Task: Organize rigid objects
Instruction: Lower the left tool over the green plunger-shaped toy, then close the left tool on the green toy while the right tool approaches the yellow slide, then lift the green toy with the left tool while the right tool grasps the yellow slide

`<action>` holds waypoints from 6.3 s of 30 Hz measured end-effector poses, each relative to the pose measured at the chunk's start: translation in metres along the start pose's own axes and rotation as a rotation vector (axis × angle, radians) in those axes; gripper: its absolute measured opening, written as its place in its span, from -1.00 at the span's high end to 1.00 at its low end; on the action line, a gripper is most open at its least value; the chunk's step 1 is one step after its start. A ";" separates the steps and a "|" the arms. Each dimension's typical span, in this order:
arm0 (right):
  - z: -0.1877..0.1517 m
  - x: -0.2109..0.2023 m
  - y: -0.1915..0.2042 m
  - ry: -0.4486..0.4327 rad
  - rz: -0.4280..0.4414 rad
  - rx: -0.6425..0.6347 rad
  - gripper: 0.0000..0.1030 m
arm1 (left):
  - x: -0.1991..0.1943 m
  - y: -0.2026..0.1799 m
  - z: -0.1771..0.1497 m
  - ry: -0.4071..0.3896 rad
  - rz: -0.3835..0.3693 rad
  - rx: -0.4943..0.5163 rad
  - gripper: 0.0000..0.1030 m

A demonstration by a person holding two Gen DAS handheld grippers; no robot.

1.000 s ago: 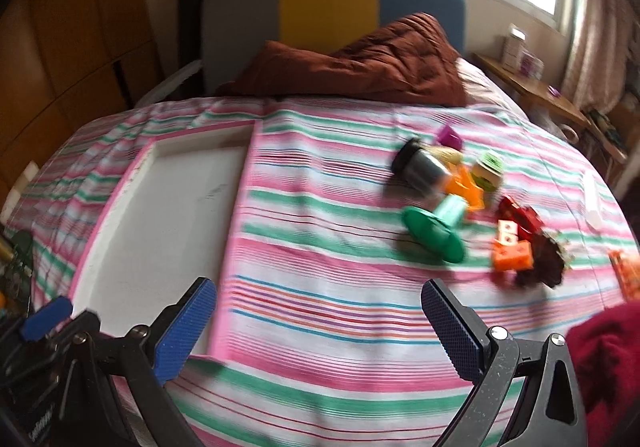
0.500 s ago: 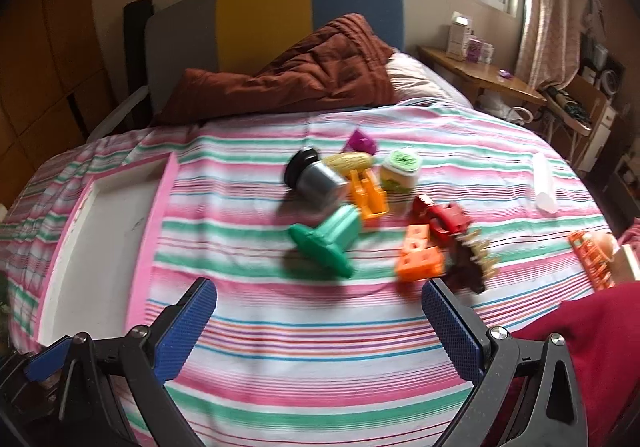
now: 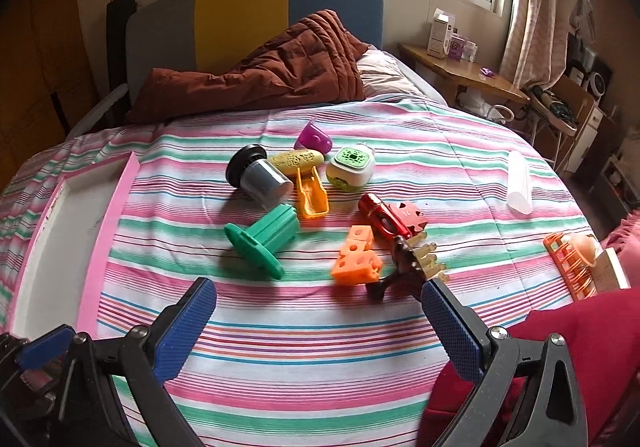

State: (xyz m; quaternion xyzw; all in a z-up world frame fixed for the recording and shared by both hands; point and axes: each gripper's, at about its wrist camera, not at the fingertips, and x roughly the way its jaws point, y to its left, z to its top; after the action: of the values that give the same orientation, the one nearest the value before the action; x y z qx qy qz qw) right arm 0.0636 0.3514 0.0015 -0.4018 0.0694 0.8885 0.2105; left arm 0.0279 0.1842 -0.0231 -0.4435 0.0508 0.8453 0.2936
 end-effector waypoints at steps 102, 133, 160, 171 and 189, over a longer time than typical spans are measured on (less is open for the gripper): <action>0.040 0.101 -0.052 0.194 0.230 -0.030 -0.28 | 0.097 0.002 0.096 -0.045 -0.038 -0.098 0.42; 0.038 0.110 -0.074 0.241 0.191 0.043 0.72 | 0.083 -0.006 0.052 -0.028 0.049 -0.039 0.43; 0.040 0.113 -0.081 0.265 0.207 0.097 -0.08 | 0.117 -0.010 0.099 0.116 0.074 -0.019 0.22; 0.045 0.108 -0.081 0.242 0.294 0.134 -0.05 | 0.140 -0.002 0.093 0.204 0.086 0.007 0.43; 0.061 0.099 -0.035 0.137 0.267 -0.062 -0.02 | 0.083 0.018 0.030 -0.149 0.067 -0.090 0.43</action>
State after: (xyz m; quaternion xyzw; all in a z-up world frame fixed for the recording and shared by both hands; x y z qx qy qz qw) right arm -0.0220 0.4321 -0.0300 -0.4553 0.1089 0.8807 0.0730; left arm -0.0393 0.2176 -0.0730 -0.3902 0.0057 0.8867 0.2479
